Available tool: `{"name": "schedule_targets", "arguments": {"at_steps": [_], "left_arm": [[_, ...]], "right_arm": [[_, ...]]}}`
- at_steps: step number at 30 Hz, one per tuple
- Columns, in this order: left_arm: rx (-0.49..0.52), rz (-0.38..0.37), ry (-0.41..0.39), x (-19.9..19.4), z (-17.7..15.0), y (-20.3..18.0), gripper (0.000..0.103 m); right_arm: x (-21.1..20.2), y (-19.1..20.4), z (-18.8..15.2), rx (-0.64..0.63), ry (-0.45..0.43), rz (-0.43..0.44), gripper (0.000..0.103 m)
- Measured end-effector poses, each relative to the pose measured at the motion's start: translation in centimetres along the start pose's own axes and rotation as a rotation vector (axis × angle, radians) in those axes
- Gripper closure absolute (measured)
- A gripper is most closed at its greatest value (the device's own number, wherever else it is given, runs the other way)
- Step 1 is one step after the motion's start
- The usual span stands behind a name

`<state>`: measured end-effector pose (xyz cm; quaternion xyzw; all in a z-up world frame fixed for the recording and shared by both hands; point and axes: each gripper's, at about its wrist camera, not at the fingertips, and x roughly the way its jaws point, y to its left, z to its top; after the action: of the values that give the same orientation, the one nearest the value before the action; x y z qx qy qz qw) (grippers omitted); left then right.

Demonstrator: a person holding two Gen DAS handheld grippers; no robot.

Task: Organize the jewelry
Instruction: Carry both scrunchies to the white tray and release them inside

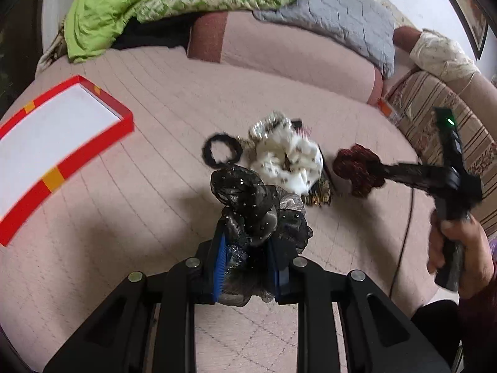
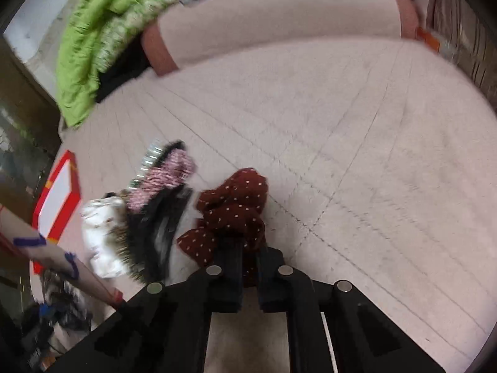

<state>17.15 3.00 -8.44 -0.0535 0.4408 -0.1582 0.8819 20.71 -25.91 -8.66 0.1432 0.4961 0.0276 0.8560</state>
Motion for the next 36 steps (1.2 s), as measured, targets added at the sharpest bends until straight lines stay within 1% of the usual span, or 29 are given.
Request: {"name": "schedule_targets", "arguments": {"at_steps": [2, 4, 6, 7, 8, 9, 12, 14, 15, 17, 18, 19, 22, 23, 24, 27, 30, 32, 33, 34, 36], "left_arm": [[-0.010, 0.004, -0.023, -1.1, 0.6, 0.6, 0.081], [-0.022, 0.017, -0.053, -2.3, 1.1, 1.5, 0.081], [-0.042, 0.033, -0.072, -3.5, 1.8, 2.7, 0.081], [-0.050, 0.044, -0.080, -4.0, 2.1, 3.5, 0.081], [-0.056, 0.061, -0.087, -4.4, 2.3, 4.2, 0.081], [-0.064, 0.084, -0.095, -4.8, 2.7, 5.2, 0.081], [-0.104, 0.144, -0.112, -5.8, 3.6, 8.4, 0.081], [-0.124, 0.187, -0.119, -6.2, 4.2, 10.5, 0.081], [-0.129, 0.212, -0.121, -6.3, 4.5, 11.5, 0.081], [-0.146, 0.252, -0.123, -6.4, 5.1, 13.9, 0.081], [-0.161, 0.273, -0.121, -6.3, 5.4, 15.4, 0.081], [-0.179, 0.295, -0.119, -6.3, 5.7, 16.8, 0.081], [-0.213, 0.341, -0.111, -5.4, 6.5, 20.0, 0.081], [-0.227, 0.362, -0.111, -4.9, 6.7, 21.0, 0.081], [-0.240, 0.375, -0.115, -4.6, 6.8, 21.8, 0.080], [-0.285, 0.417, -0.137, -3.3, 7.3, 24.0, 0.080], [-0.293, 0.420, -0.127, -1.0, 7.7, 24.9, 0.079], [-0.312, 0.410, -0.109, 0.6, 7.6, 25.5, 0.079], [-0.312, 0.417, -0.101, 1.3, 7.5, 25.6, 0.079], [-0.306, 0.424, -0.103, 1.7, 7.4, 25.7, 0.077], [-0.287, 0.445, -0.108, 2.2, 6.9, 25.8, 0.072]], "right_arm": [[-1.6, 1.0, -0.4, -0.023, -0.029, 0.012, 0.096], [-2.6, 1.9, 0.1, -0.044, -0.052, 0.035, 0.096], [-3.6, 3.2, 0.3, -0.069, -0.071, 0.074, 0.096], [-4.1, 4.7, 0.5, -0.086, -0.078, 0.108, 0.096], [-4.2, 5.4, 0.7, -0.098, -0.079, 0.124, 0.096], [-4.4, 7.2, 0.9, -0.122, -0.080, 0.157, 0.096], [-3.7, 11.7, 1.1, -0.180, -0.067, 0.237, 0.096], [-3.3, 13.6, 1.4, -0.208, -0.050, 0.278, 0.096], [-2.3, 15.6, 1.7, -0.233, -0.043, 0.299, 0.096], [-1.2, 17.9, 1.8, -0.266, -0.029, 0.317, 0.096], [0.0, 19.9, 2.3, -0.282, -0.010, 0.343, 0.096], [0.5, 20.9, 2.3, -0.291, -0.001, 0.356, 0.096], [3.8, 25.8, 3.8, -0.336, 0.025, 0.375, 0.096], [4.0, 26.2, 3.3, -0.345, 0.029, 0.377, 0.096], [5.5, 27.9, 3.8, -0.352, 0.042, 0.378, 0.096], [8.7, 31.1, 4.6, -0.362, 0.066, 0.378, 0.096], [11.0, 33.1, 5.1, -0.369, 0.078, 0.359, 0.096], [11.8, 33.4, 5.2, -0.365, 0.087, 0.352, 0.096], [12.5, 33.8, 5.3, -0.366, 0.093, 0.346, 0.096], [12.3, 33.6, 5.1, -0.369, 0.094, 0.342, 0.096], [12.5, 33.5, 5.1, -0.383, 0.092, 0.330, 0.096]]}}
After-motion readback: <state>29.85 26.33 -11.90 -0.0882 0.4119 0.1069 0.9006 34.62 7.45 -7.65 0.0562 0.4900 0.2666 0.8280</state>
